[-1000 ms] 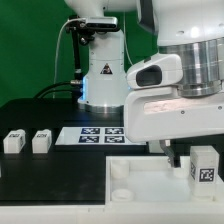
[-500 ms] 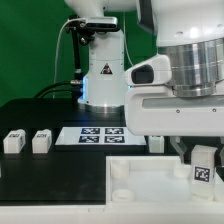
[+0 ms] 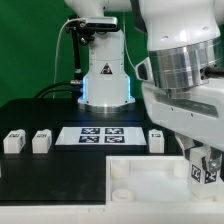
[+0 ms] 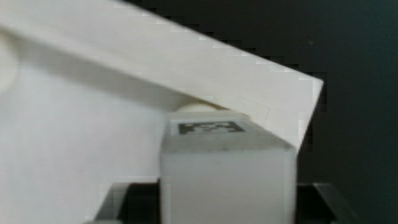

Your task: Assemble one leg

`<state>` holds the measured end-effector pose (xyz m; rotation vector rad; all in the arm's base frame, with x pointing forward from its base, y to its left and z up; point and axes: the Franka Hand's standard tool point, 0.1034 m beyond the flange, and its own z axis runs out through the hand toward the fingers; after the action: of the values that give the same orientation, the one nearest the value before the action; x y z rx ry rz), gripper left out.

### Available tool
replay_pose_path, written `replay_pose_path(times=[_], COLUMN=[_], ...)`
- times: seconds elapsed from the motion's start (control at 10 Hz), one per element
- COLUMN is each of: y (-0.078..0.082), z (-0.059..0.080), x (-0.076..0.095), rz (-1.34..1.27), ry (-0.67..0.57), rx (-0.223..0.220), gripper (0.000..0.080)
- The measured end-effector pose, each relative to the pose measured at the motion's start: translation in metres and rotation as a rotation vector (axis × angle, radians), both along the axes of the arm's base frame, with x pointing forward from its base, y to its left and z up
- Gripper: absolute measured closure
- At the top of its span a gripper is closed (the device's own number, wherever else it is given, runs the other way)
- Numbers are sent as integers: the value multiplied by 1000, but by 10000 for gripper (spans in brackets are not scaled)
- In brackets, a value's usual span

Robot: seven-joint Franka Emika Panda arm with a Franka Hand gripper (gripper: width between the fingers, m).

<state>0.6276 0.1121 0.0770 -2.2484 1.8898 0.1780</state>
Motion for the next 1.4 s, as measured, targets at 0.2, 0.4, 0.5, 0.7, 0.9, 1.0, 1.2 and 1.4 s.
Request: replay_pose_path(times=[0.2,0.4,0.5,0.7,0.9,1.0,1.2,1.4], y=[2,2,2,0,1,-1,-1,-2], z=[0,-1,-1,-2,-1,-1,-1,1], x=[0,-1,-1,-3,-2,-2,-3,-1], rz=[-102,-44,-37,296,479,611,914,1213], ry=[9,-2,-3,-64,-102,-130,-163,-208], rx=[10,8,7,-21,-38,-46,-79,-115], gripper=[496,496,338,219,153,153,151,151])
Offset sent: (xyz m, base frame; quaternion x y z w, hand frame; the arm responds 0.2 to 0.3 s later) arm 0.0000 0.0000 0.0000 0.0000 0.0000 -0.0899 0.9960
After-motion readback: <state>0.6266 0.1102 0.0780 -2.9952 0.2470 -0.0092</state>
